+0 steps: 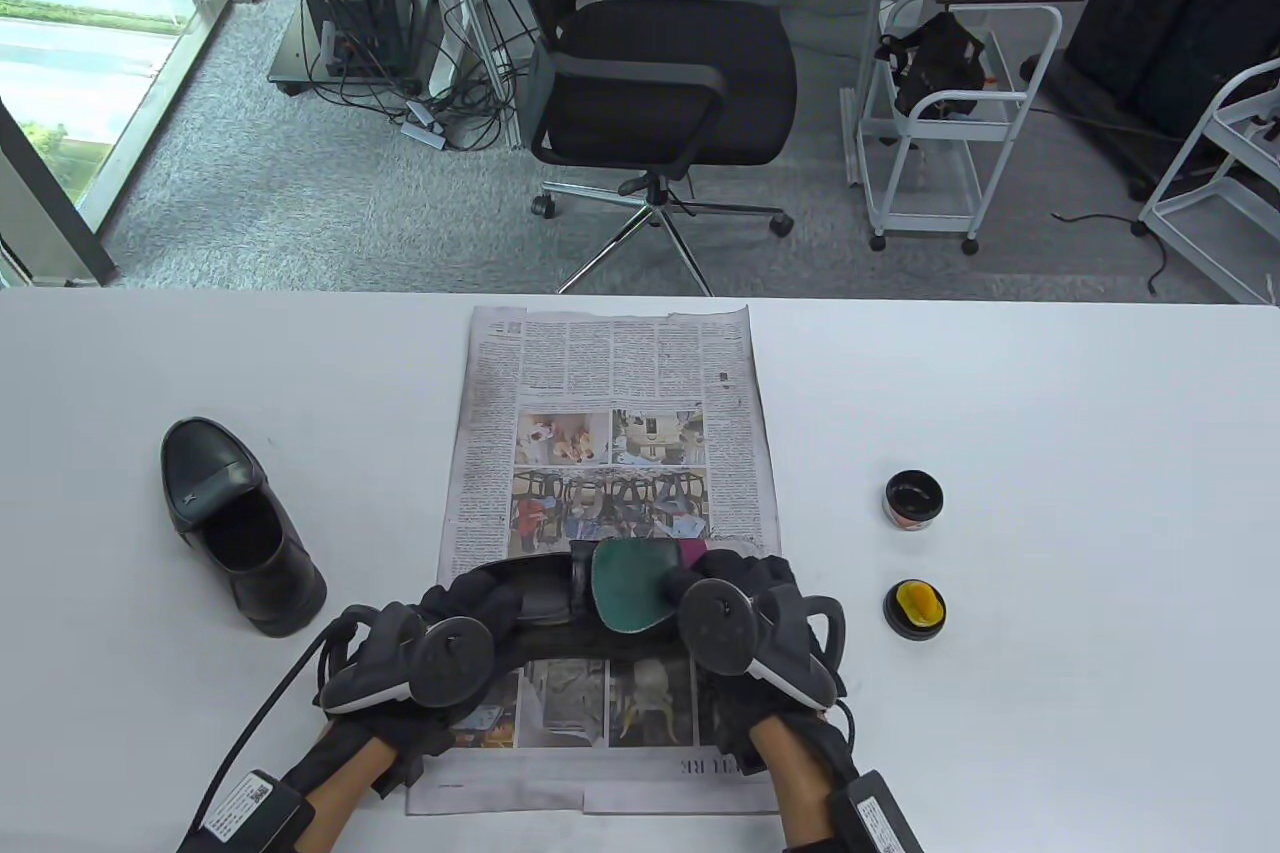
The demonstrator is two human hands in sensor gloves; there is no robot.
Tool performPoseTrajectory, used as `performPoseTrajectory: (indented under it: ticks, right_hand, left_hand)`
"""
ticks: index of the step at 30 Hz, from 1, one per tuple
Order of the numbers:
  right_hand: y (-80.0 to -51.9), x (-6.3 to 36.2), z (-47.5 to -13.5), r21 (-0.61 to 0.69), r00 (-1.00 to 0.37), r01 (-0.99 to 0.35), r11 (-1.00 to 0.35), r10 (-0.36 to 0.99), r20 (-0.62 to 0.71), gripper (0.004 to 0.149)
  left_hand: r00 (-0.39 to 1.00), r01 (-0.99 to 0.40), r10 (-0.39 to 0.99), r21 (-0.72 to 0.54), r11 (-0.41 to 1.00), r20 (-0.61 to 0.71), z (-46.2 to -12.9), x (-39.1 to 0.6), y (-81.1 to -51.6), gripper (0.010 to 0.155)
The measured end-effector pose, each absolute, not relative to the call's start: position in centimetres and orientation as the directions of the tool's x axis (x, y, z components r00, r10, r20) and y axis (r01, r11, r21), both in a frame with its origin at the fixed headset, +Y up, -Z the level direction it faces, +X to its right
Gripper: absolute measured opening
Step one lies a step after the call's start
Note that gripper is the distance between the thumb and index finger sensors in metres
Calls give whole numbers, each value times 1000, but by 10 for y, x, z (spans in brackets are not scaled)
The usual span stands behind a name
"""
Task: Dip and apply built-in sponge shoe polish on shoes
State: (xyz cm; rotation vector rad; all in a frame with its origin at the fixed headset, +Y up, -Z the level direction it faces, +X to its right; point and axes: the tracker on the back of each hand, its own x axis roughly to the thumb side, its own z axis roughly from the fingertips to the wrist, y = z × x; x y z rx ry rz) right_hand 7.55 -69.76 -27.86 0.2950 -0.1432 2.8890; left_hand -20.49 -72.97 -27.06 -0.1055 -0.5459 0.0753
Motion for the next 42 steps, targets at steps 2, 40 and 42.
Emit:
performPoseTrajectory:
  ticks: [2,40,42]
  right_hand:
    - [-695,87,-280,-106,-969,-222,-969,207,138,39]
    - [-690,104,-283,-312,-870,-482,-818,489,61,43]
    - [-686,89,-279,-272,-849,-528,-804,501,168,42]
  left_hand:
    - [852,-43,100,-120,992,514,-270,-205,-730,56]
    - [854,-40,94,-115,993,512,-270,-205,-730,56]
    - [854,-41,95,-117,992,511,-270,-205,-730,56]
